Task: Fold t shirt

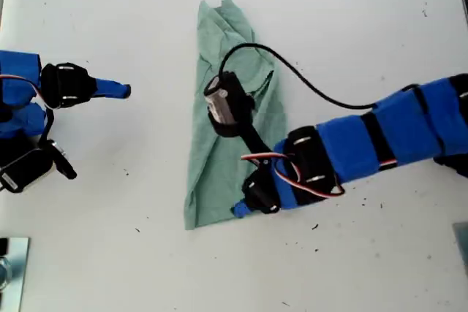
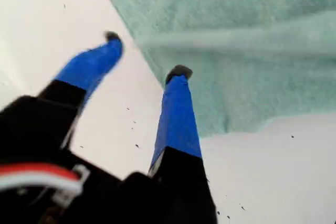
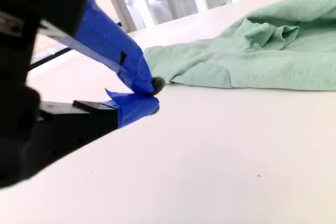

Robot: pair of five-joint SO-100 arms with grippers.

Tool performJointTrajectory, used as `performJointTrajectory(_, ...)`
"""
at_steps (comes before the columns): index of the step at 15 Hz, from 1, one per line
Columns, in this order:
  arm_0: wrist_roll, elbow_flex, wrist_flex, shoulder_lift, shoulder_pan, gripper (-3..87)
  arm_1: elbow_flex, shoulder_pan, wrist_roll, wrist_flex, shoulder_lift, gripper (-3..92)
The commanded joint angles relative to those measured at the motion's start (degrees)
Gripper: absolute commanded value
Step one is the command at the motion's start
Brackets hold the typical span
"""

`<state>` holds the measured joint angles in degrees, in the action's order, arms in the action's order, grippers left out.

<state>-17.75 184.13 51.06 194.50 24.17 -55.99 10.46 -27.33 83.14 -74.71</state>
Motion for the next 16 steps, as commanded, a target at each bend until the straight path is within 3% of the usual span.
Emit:
performJointTrajectory(1, -1.0, 0.5, -0.1, 0.4, 0.4, -0.3, 4.1, 0.0, -2.7, 1.8, -14.4, 34.0)
performJointTrajectory(3, -1.0, 0.5, -0.1, 0.4, 0.4, -0.3, -0.4, -3.0, -3.3, 7.7, -22.9, 30.9)
performJointTrajectory(5, -1.0, 0.5, -0.1, 0.4, 0.4, -0.3, -19.0, -10.0, -3.2, 12.8, -34.5, 29.5)
performJointTrajectory(7, -0.9, 0.5, -0.1, 0.4, 0.4, -0.3, -46.8, -18.1, -4.9, 5.1, -49.1, 13.0)
performJointTrajectory(11, -0.7, 0.5, 0.0, 0.4, 0.3, -0.3, -96.4, -32.3, -8.0, -13.9, -82.0, 2.6)
performJointTrajectory(16, 0.4, -0.8, 0.1, -1.1, 0.7, -0.3, -114.0, -36.2, -7.1, -22.0, -93.6, 2.5)
